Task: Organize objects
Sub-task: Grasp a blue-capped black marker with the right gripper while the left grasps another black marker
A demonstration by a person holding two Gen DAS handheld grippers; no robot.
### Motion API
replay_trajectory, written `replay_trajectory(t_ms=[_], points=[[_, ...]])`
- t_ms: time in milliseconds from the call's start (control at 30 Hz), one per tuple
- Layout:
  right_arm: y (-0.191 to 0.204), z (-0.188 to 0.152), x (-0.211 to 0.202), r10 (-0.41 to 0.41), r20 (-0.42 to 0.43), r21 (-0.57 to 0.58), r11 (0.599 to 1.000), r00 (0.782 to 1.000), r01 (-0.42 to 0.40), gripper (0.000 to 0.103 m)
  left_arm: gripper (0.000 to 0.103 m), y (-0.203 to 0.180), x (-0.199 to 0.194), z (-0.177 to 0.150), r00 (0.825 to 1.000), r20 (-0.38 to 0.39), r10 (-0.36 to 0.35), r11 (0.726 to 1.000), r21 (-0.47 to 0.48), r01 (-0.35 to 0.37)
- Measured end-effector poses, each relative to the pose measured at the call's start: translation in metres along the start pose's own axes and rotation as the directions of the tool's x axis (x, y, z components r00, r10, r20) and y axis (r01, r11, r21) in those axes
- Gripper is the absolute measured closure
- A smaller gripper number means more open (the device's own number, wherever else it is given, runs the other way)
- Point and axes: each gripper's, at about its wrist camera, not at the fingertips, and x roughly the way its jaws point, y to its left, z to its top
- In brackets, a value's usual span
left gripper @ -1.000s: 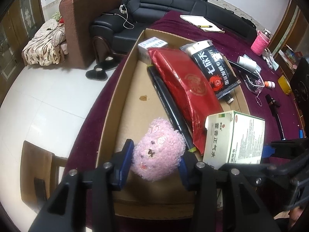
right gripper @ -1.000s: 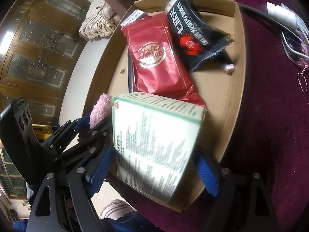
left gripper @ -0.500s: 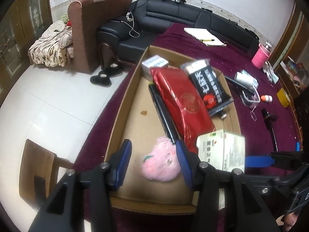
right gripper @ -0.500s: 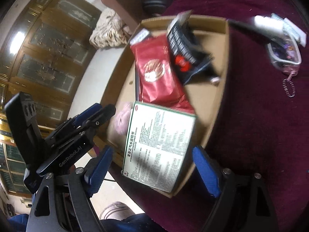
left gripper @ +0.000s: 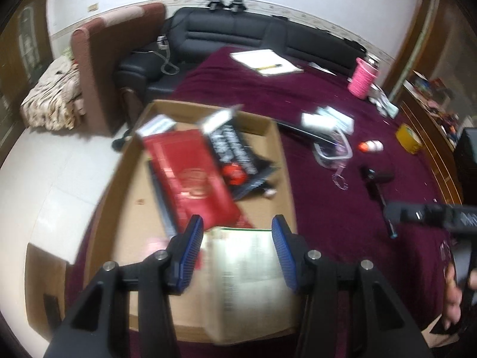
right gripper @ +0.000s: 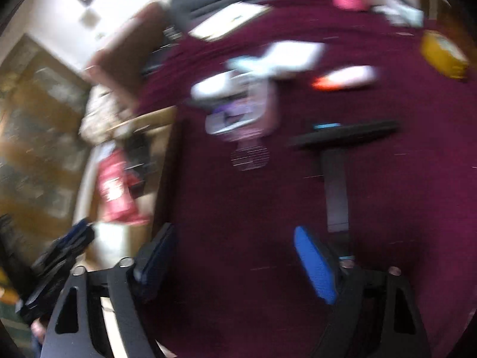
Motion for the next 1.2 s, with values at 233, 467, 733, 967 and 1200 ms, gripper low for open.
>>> replay_trajectory(t_ms=[233,467,733,967,1200], points=[[-0.052,0.004,0.023,-0.137,-0.069,0.000,0.991,0.988,0.137,0.052,0.056,-0.038,0.011,-0.006,0.999,-0.031,-0.032,0.998,0.059,0.033],[-0.048,0.025,0.051,-0.206,-0.070,-0.093,0.976,0.976,0.199,0.086,0.056,-0.055,0.016,-0.014,0.998,-0.053,-0.040,0.996,0.077,0.044],[-0.070,0.004,0.032,-0.164,-0.134,-0.080,0.985,0.977,0.154,0.087,0.056,-0.094,0.027,-0.004,0.994,-0.068,-0.089,0.981,0.168,0.099],[-0.123,-0.047,-0.012,-0.147,-0.168,0.008,0.989,0.975,0.151,0.087,0.056,-0.171,0.053,0.015,0.979,-0.114,-0.166,0.921,0.337,0.195],[-0.158,-0.082,-0.039,-0.163,-0.163,0.055,0.983,0.973,0.174,0.087,0.057,-0.258,0.106,0.012,0.908,-0.304,-0.288,0.855,0.346,0.387]])
